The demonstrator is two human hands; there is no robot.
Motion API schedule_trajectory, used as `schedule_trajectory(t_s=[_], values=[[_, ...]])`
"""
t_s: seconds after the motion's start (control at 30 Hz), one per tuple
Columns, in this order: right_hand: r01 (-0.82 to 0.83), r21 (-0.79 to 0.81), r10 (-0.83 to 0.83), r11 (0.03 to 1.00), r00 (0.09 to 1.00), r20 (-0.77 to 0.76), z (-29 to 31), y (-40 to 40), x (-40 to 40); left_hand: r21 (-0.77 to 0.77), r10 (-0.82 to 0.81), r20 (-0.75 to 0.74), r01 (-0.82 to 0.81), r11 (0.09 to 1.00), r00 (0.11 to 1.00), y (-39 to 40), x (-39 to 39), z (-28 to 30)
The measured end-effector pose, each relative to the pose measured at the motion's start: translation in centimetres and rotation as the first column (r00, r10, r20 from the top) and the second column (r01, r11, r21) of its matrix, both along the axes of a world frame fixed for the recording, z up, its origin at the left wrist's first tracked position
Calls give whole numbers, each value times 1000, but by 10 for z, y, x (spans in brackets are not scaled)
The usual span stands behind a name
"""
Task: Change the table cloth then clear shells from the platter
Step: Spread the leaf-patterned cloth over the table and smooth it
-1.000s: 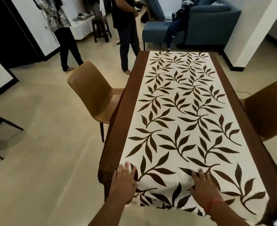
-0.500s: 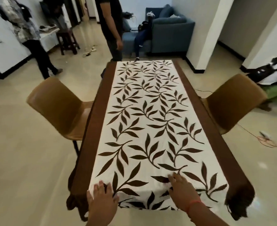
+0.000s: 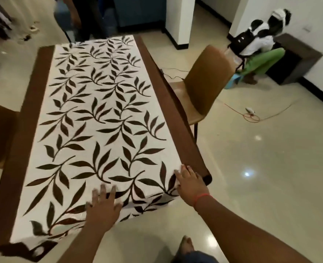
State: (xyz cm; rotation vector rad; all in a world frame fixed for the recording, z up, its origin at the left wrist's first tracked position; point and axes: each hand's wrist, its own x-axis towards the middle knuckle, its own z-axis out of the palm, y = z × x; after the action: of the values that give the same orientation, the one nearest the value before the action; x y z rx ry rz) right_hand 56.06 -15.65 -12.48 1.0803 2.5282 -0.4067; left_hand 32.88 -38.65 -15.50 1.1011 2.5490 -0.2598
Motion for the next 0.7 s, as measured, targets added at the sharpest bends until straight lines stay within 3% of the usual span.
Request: schedule_trajectory(t_s=[0.17,0.43,0.7], values=[[-127,5,127,992,992,-19,-2,16,15,0,62,-42,-62,998,997,2,19,2],[-163,100,178,982,969,-170,-7,28,-5,-30,191,122,-189,982,974,-14,22,30],[-322,152,337,934,938,-82,-10,1,-60,-17,330,143,-331,943,933,-66,-2,35]])
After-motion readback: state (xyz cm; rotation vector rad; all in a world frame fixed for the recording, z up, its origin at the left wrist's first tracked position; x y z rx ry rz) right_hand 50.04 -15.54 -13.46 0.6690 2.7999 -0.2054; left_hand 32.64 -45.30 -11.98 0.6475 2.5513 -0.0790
